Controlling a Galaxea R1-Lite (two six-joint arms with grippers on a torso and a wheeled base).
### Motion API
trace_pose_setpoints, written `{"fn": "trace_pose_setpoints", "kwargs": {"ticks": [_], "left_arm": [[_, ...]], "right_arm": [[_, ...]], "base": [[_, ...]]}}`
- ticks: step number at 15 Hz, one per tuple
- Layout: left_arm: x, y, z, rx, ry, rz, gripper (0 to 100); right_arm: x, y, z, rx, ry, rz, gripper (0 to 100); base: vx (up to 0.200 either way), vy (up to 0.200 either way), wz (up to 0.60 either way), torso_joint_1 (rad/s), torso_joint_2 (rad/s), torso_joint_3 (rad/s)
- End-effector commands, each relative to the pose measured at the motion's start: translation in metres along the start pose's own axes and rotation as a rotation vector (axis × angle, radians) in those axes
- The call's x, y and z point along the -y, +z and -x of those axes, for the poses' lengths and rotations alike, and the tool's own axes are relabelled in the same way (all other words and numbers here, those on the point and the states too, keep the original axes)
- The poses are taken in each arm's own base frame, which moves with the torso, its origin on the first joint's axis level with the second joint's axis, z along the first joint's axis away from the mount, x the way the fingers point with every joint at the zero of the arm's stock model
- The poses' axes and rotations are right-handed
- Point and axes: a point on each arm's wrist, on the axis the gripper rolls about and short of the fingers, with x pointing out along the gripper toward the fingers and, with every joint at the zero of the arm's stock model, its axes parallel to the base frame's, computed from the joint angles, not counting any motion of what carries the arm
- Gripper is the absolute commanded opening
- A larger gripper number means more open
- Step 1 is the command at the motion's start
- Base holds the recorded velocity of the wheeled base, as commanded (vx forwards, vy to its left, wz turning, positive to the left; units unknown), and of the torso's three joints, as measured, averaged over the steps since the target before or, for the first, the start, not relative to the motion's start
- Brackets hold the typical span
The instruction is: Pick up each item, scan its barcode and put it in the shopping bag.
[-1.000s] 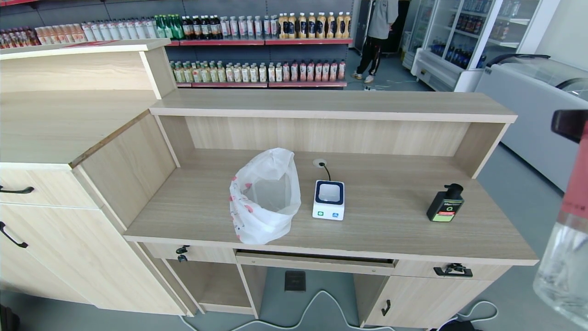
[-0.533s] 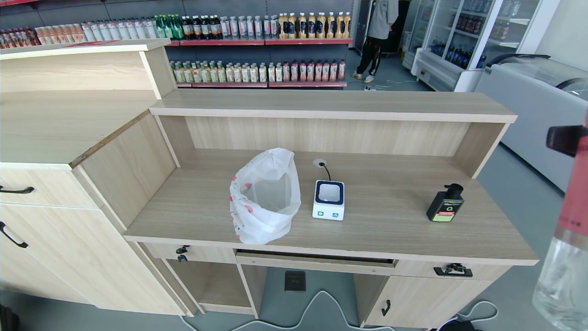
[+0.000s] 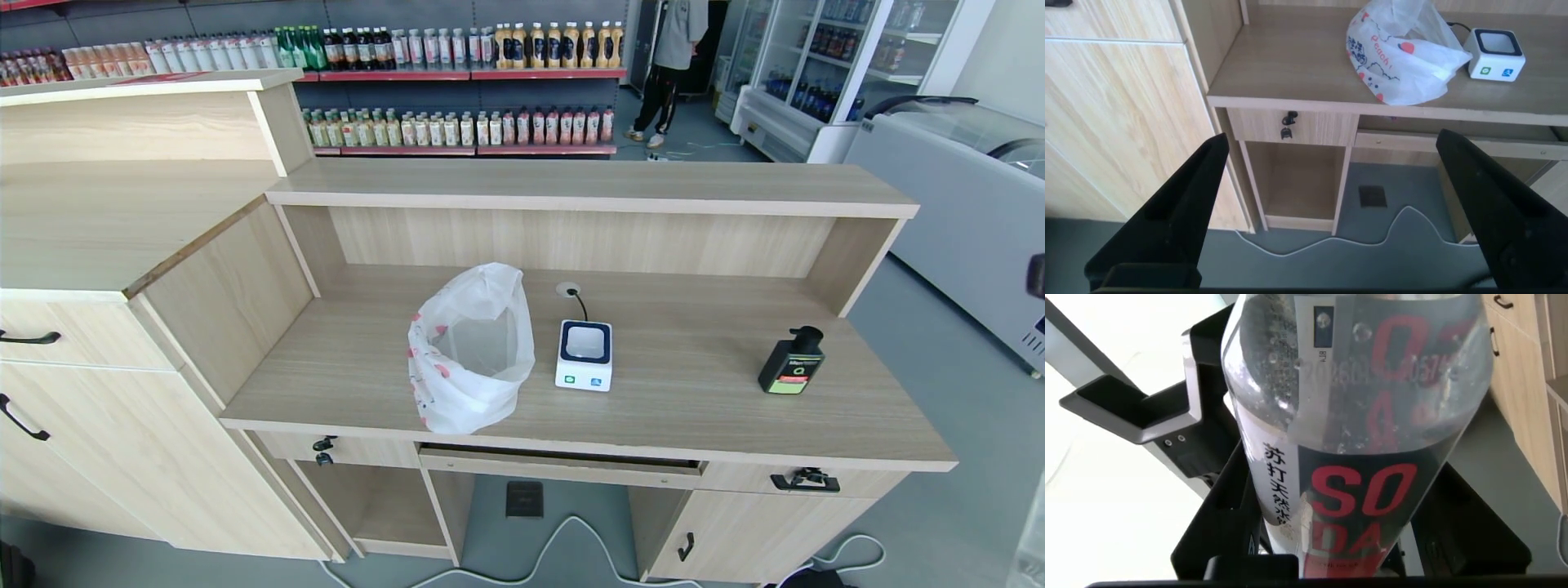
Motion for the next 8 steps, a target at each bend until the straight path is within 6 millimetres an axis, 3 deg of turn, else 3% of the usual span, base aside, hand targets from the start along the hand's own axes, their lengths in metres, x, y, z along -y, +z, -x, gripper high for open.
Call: {"fn": "trace_pose_setpoints", "kwargs": {"ticks": [1,8], "left_arm": [[0.0000,0.0000,-0.0001,-0.001,-0.001,0.000,100],[0.0000,0.0000,-0.0001,-0.001,0.000,0.000,100]], "right_arm": [[-0.0040,0.0001,0.0008,0.002,-0.001,0.012,0],[-0.0074,0.0005,0.0017,0.003,-0.003,0.021,0]], "base": [[0.000,0.000,0.00,0.000,0.00,0.000],[0.000,0.000,0.00,0.000,0.00,0.000]]}}
